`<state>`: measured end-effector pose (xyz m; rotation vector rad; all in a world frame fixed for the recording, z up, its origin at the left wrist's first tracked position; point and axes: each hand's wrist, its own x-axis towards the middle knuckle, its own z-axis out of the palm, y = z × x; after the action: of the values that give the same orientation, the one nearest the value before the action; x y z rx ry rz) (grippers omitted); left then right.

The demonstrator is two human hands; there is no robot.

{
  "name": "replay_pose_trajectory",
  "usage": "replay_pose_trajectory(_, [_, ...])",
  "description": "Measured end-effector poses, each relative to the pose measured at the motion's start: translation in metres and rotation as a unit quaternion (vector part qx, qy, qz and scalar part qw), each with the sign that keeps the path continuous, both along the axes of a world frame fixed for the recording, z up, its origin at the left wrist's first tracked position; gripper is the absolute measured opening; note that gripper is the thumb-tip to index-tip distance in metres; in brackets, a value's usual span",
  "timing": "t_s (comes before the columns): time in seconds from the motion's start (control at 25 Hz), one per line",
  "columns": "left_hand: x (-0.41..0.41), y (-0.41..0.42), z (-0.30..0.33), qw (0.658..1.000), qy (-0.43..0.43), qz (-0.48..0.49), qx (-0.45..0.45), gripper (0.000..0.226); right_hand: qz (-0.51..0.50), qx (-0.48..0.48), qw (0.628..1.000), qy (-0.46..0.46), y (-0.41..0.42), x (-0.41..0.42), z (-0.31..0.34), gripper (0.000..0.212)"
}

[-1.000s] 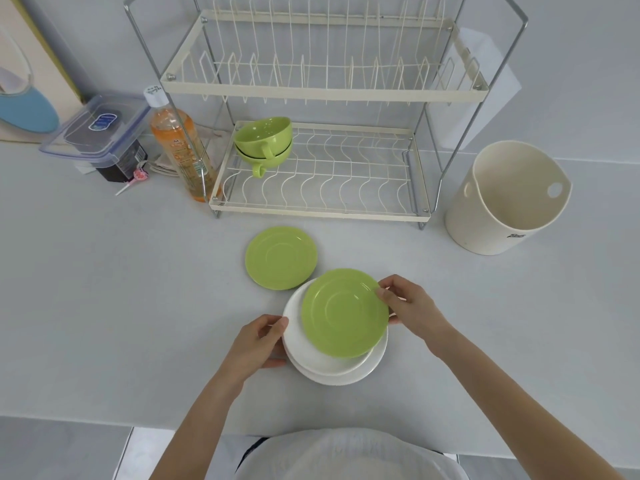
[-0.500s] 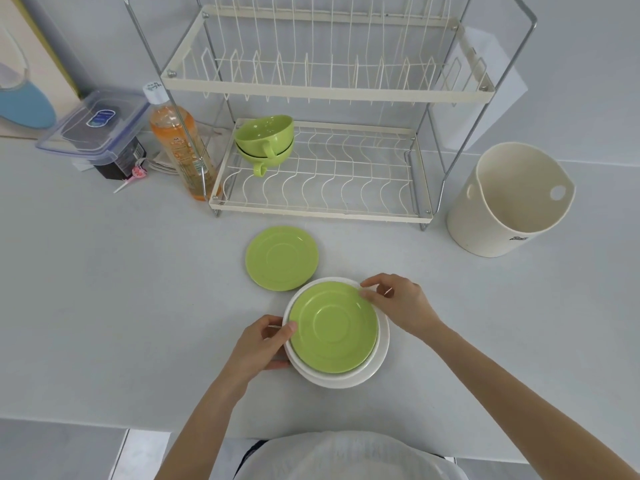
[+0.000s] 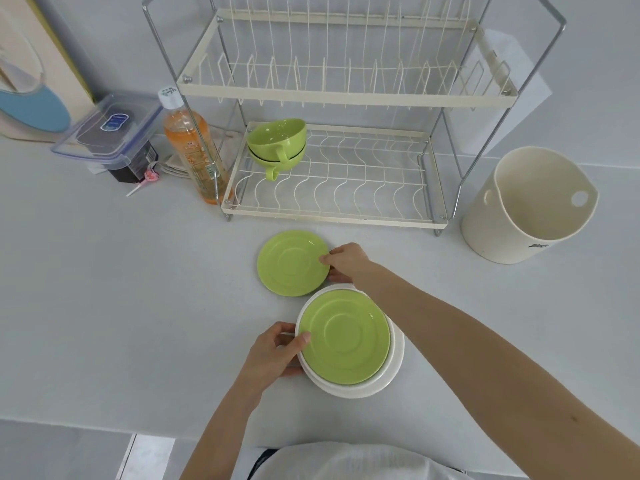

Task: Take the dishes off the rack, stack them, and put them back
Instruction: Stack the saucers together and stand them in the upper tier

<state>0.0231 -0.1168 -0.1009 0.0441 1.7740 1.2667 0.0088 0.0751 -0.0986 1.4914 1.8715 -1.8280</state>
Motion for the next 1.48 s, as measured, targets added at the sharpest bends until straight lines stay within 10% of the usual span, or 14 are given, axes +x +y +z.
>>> replay_pose_trajectory(0.16, [0.000, 0.001, 0.001, 1.000, -0.001, -0.002, 0.005, 0.005, -0.087, -0.071, 0.993, 0.044, -0.003, -0.007, 0.006, 0.005])
replay_pose_trajectory(0.96, [-0.002, 0.001, 0.007, 0.999, 0.006, -0.019, -0.048, 0.035, -0.056, -0.063, 0.991, 0.105, -0.002, 0.151, 0.031, 0.018])
replay_pose_trajectory(1.24, [0.000, 0.000, 0.006, 0.998, 0.019, -0.028, -0.048, 0.036, 0.095, 0.237, 0.966, 0.037, -0.016, 0.148, 0.013, 0.030])
replay_pose_trajectory(1.48, [-0.001, 0.000, 0.005, 0.998, 0.025, -0.032, -0.048, 0.037, 0.133, 0.261, 0.955, 0.040, -0.026, 0.154, 0.005, 0.050])
